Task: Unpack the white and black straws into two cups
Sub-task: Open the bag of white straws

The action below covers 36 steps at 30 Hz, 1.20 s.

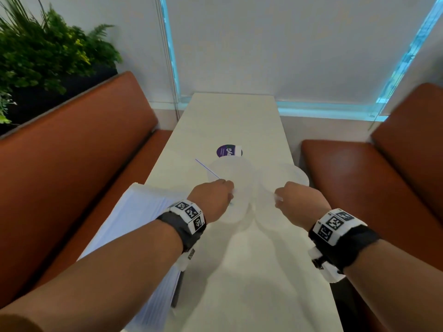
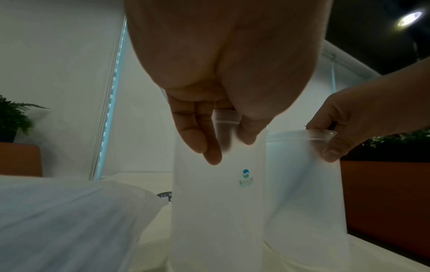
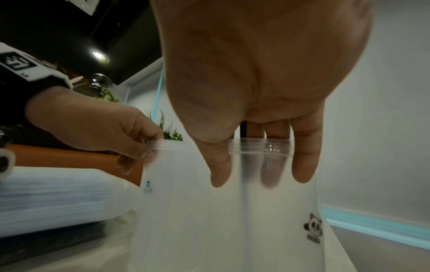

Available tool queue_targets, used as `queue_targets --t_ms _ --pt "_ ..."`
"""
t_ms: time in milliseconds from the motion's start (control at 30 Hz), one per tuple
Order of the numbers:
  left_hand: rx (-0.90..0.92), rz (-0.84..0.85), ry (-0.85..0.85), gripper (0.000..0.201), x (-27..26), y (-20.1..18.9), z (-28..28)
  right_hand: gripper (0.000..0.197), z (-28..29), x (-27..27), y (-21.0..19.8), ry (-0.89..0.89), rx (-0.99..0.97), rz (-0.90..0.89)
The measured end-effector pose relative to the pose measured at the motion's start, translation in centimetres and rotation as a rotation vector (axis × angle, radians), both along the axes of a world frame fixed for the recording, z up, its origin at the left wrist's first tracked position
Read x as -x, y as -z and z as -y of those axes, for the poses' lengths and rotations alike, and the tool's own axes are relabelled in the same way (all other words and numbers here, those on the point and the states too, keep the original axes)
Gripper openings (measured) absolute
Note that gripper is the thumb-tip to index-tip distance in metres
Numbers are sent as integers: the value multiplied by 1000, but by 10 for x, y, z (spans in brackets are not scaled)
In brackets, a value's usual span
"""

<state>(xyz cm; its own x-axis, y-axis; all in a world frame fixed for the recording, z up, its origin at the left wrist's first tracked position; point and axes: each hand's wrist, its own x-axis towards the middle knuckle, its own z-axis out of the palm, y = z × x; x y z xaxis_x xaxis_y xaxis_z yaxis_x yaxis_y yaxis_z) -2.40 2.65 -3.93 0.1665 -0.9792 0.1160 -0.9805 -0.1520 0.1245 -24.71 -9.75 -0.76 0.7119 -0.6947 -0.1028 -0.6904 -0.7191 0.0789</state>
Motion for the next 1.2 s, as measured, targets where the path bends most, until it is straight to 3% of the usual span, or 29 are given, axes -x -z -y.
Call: queue_targets --t_ms 200,367,500,567,633,700,767,833,900,1000,1100,1200 --pt "-53 -16 -4 14 19 10 -33 19 -29 24 7 1 7 7" --pt "-72 -8 -40 29 27 -11 -43 34 -36 25 -3 56 -77 59" --pt "218 -119 -75 33 32 -38 -73 53 -50 25 -22 80 -4 77" --pt "439 -177 -101 23 24 -51 -96 55 -69 19 -35 73 77 146" --pt "549 -231 -203 21 2 -63 -117 51 -96 6 -43 3 117 265" --pt "455 -265 -348 19 -32 -67 -134 44 -126 -18 -41 -52 0 379" --pt "195 -242 -485 21 -65 -60 -147 40 -153 -51 -28 -18 -246 404" --pt "-78 -202 -575 35 -89 -44 -156 46 -171 -84 -10 33 -522 353" --pt "-240 -162 -674 55 -109 -25 -163 62 -181 -113 4 109 -764 315" --pt "-288 -273 -817 83 -139 -3 -175 85 -187 -143 18 296 -978 283" --pt "-303 -529 -862 95 -153 13 -183 82 -192 -161 28 427 -1096 321" --pt "-231 -633 -890 92 -153 22 -189 72 -195 -171 35 451 -1119 450"
